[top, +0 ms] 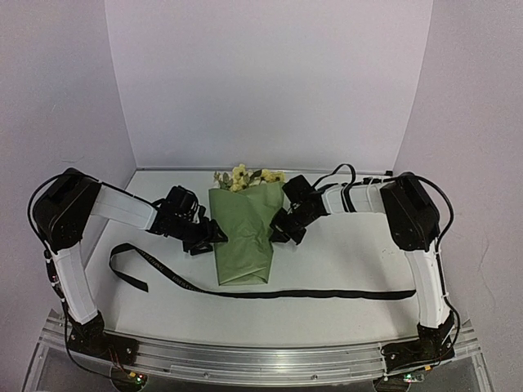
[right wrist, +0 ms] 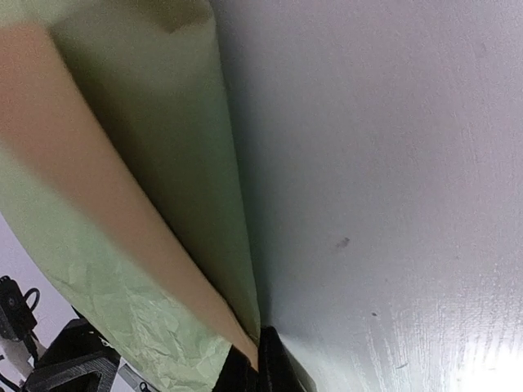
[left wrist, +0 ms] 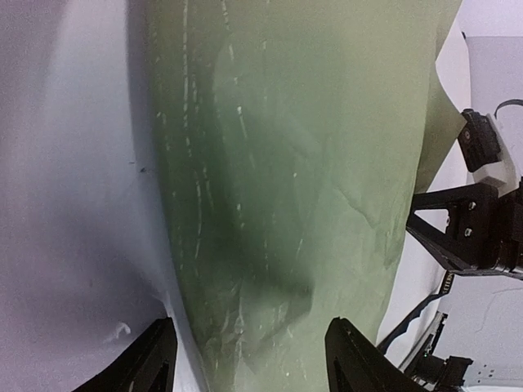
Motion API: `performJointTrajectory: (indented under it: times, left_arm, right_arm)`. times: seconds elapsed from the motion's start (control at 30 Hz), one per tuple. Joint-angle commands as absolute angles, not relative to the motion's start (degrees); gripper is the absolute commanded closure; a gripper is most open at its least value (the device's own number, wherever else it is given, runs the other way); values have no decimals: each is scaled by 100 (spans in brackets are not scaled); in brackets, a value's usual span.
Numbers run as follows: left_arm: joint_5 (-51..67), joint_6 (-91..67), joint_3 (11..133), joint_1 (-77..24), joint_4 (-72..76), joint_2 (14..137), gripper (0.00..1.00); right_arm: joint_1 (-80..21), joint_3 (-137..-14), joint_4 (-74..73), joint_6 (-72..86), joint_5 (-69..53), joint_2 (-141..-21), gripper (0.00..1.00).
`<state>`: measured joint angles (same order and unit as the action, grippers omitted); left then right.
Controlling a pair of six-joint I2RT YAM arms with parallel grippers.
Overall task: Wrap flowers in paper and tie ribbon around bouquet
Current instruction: Pick up the folded bouquet from the center of the board.
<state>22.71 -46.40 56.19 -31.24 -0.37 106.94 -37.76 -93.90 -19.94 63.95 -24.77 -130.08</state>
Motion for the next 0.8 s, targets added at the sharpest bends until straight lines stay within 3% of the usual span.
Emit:
performJointTrajectory:
  times: [0.0,0.33,0.6,0.77]
  left_arm:
    - [2081,-4898,5848,-3139,-208,10885,41]
    - [2381,-4974,6115,-3165,-410,10854,85]
    - [2714,-4944,6397,-3166,-694,10722,99]
    - [2976,-4977,6484,-3207,-892,10624,100]
  right_arm:
    - [-3806,-9162,-1952,6475,-2577,-12430,100]
    - [-3806,-9122,-2028,6618,-2665,-12167,100]
    - [-3806,-8968,-2146,6572,-2679,-11930,100]
    - [-3808,-8791,-2196,6585,-2704,-11715,100]
